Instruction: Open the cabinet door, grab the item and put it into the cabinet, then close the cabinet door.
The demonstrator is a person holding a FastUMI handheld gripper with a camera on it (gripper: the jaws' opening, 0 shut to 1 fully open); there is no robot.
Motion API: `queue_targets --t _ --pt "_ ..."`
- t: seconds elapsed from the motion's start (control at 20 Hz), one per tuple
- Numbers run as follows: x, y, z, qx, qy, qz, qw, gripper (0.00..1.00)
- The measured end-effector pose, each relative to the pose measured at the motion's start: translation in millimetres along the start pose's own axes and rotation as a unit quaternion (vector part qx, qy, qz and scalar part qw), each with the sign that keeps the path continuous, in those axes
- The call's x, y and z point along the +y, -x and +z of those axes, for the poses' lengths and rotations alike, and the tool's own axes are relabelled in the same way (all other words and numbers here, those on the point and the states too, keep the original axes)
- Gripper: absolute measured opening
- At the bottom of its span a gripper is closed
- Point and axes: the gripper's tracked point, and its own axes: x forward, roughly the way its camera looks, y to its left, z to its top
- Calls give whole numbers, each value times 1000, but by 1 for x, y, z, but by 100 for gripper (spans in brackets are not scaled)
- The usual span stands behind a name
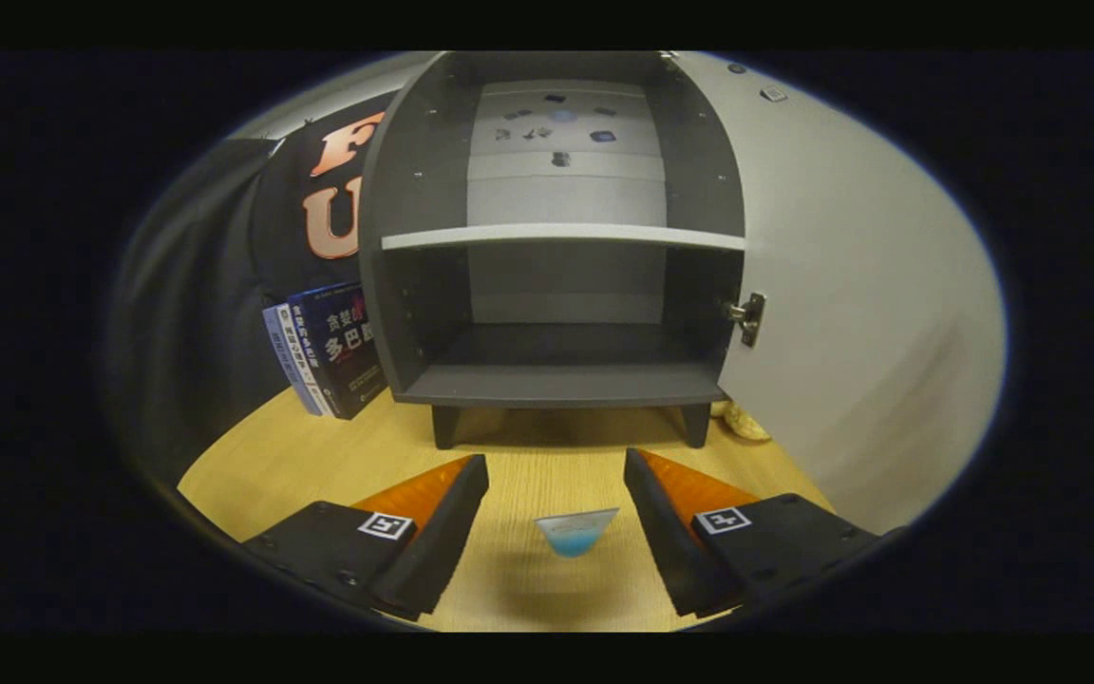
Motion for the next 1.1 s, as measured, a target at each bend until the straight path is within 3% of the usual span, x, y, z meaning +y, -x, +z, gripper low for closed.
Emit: queue_targets --t 0.35,0.45,0.6,0.9,1.1 --pt "-13 -16 -56 58 -21 21 998 92" --pt "-13 -18 -61 64 -23 30 997 78" --pt "-13 -18 -63 75 -14 37 996 65" --pt "-12 -4 -31 83 -4 40 996 63" --pt "-4 14 14 90 -30 42 995 63"
